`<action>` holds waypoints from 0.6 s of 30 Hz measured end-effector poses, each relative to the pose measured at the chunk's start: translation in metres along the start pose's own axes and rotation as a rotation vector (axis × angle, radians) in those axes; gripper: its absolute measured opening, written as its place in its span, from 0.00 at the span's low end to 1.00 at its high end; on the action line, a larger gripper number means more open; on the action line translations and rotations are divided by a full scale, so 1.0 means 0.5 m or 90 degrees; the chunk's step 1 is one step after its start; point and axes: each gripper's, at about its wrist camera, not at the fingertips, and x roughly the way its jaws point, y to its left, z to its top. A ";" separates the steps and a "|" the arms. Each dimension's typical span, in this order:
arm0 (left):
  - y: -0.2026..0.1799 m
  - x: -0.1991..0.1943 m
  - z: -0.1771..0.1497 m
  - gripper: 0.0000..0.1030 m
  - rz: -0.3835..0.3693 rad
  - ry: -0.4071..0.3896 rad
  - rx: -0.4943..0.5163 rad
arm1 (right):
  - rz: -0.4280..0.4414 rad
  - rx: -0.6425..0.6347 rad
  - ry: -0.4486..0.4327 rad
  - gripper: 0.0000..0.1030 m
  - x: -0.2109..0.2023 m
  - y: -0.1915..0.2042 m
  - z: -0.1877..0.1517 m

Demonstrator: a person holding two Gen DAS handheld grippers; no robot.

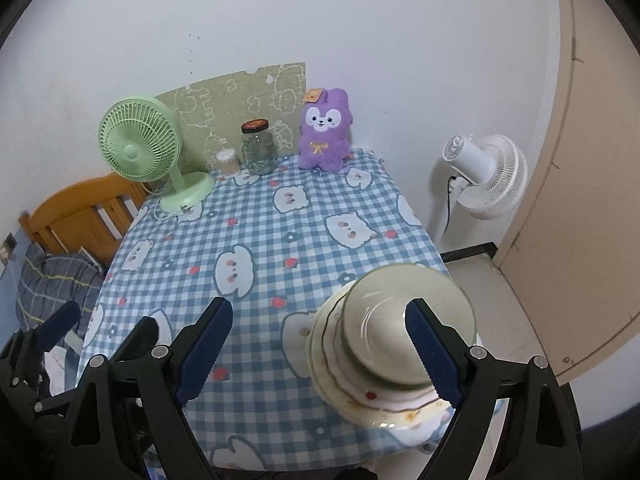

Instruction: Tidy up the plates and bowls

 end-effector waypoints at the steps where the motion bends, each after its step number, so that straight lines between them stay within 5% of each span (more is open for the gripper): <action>1: 0.010 -0.003 -0.006 0.88 -0.002 -0.002 0.002 | -0.003 0.001 0.001 0.87 -0.002 0.007 -0.008; 18: 0.083 -0.033 -0.118 0.88 0.005 -0.005 0.027 | 0.008 -0.025 -0.027 0.87 -0.012 0.071 -0.134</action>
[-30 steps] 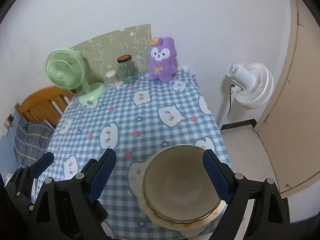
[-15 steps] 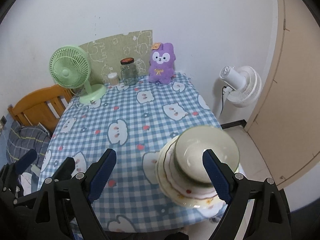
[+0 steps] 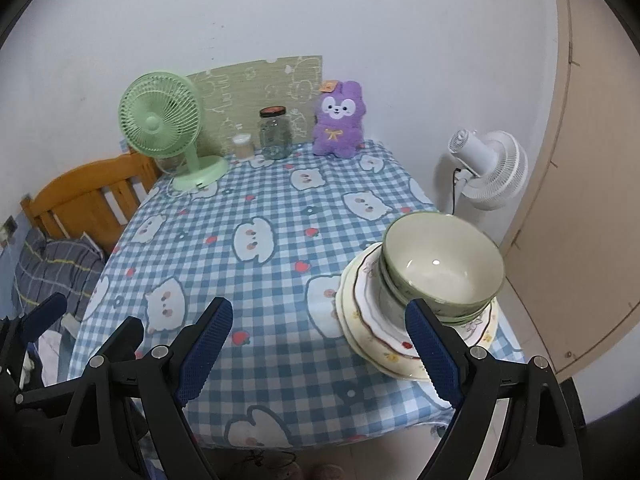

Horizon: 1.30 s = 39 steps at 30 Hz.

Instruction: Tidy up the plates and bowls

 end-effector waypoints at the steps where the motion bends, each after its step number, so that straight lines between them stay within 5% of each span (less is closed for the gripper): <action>1: 0.000 0.001 -0.007 0.88 0.002 0.001 -0.001 | 0.002 -0.004 -0.004 0.87 0.002 0.001 -0.007; 19: -0.012 0.017 -0.074 0.88 0.031 -0.023 -0.046 | 0.008 0.001 -0.013 0.87 0.018 -0.041 -0.057; 39: 0.000 -0.007 -0.069 0.97 0.044 -0.052 -0.066 | 0.013 0.003 -0.026 0.87 0.007 -0.040 -0.053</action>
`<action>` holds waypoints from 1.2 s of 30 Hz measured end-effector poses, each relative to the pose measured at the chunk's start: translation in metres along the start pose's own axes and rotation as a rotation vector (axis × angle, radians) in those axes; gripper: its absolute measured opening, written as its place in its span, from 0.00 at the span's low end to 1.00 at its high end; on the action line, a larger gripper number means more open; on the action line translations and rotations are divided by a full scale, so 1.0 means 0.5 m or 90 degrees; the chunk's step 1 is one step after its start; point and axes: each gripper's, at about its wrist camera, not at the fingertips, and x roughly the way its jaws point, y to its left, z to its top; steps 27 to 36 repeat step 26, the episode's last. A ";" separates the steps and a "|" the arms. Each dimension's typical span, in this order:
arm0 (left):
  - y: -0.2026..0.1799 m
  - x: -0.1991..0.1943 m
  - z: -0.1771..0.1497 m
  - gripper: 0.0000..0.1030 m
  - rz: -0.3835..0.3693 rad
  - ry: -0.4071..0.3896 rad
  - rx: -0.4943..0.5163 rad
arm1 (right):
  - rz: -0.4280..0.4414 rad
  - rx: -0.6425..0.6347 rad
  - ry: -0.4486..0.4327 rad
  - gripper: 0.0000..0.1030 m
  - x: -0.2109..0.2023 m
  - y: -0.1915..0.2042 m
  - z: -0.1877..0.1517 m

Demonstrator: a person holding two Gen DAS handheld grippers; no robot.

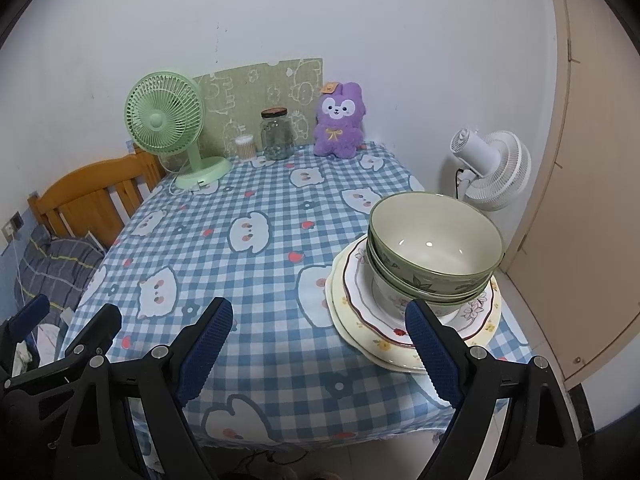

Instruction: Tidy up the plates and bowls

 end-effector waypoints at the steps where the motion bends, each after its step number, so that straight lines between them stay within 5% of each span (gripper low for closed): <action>1: 0.000 -0.002 0.000 0.98 0.000 -0.002 -0.001 | 0.000 0.000 0.000 0.87 0.000 -0.001 0.000; 36: 0.007 -0.014 -0.003 1.00 -0.006 -0.003 -0.013 | -0.005 -0.004 0.007 0.87 -0.013 0.000 -0.005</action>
